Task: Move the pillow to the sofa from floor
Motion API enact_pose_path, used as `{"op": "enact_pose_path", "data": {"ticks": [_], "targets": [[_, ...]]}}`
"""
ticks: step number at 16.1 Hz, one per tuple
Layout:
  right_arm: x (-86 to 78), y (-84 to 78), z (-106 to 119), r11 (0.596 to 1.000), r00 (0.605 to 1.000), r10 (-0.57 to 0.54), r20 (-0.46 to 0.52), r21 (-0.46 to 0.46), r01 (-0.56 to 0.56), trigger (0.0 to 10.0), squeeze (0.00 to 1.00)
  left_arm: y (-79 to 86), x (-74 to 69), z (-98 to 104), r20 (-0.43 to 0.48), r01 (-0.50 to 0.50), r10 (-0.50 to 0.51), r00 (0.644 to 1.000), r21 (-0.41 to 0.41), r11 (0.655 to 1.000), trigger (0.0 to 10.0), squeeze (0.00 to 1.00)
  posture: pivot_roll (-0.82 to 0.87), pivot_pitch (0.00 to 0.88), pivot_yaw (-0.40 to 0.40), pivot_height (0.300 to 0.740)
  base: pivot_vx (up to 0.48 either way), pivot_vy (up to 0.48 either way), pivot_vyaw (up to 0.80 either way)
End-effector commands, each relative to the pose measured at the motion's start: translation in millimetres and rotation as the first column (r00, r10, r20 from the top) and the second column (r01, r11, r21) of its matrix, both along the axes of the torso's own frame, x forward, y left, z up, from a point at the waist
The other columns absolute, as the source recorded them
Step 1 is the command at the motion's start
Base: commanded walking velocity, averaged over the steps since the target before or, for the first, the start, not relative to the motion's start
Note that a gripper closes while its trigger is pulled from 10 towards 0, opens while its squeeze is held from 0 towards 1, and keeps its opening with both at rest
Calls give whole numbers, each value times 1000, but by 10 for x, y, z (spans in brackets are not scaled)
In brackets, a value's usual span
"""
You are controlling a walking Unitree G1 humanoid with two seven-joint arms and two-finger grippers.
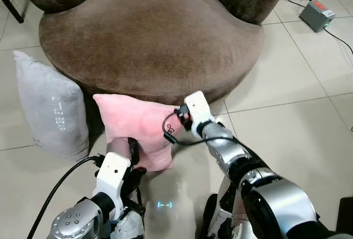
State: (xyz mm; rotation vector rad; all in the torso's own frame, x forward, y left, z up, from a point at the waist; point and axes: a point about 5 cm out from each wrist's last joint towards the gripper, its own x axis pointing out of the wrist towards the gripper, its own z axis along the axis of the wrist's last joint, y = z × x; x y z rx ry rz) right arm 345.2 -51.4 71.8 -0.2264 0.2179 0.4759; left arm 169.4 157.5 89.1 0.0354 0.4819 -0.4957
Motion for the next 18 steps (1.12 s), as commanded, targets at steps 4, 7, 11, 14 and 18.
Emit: {"op": "enact_pose_path", "data": {"ticks": [4, 7, 11, 14, 18], "targets": [[-38, -22, -78, 1000, 999, 14, -38, -24, -14, 10000, 1000, -21, -19, -18, -15, 14, -14, 1000, -10, 1000, 10000, 0, 339, 284, -67, 468, 0, 0, 0], [-75, 36, -115, 997, 997, 56, -57, -50, -59, 10000, 0, -41, -42, -17, -20, 18, -18, 1000, -14, 1000, 10000, 0, 339, 295, -69, 468, 0, 0, 0], [-147, 113, -194, 995, 989, 90, -118, -29, -94, 10000, 0, -4, -165, 15, -41, 6, -6, 999, -6, 1000, 10000, 0, 372, 346, -59, 468, 0, 0, 0], [-177, 151, -221, 995, 988, 94, -126, -33, -99, 10000, 0, 55, -239, 36, -57, -3, 4, 998, 7, 1000, 10000, 0, 383, 373, -51, 468, 0, 0, 0], [-170, 172, -196, 996, 991, 86, -103, -25, -89, 0, 0, 76, -265, 62, -63, -5, 6, 998, 13, 1000, 10000, 0, 388, 391, -46, 468, 0, 0, 0]]}}
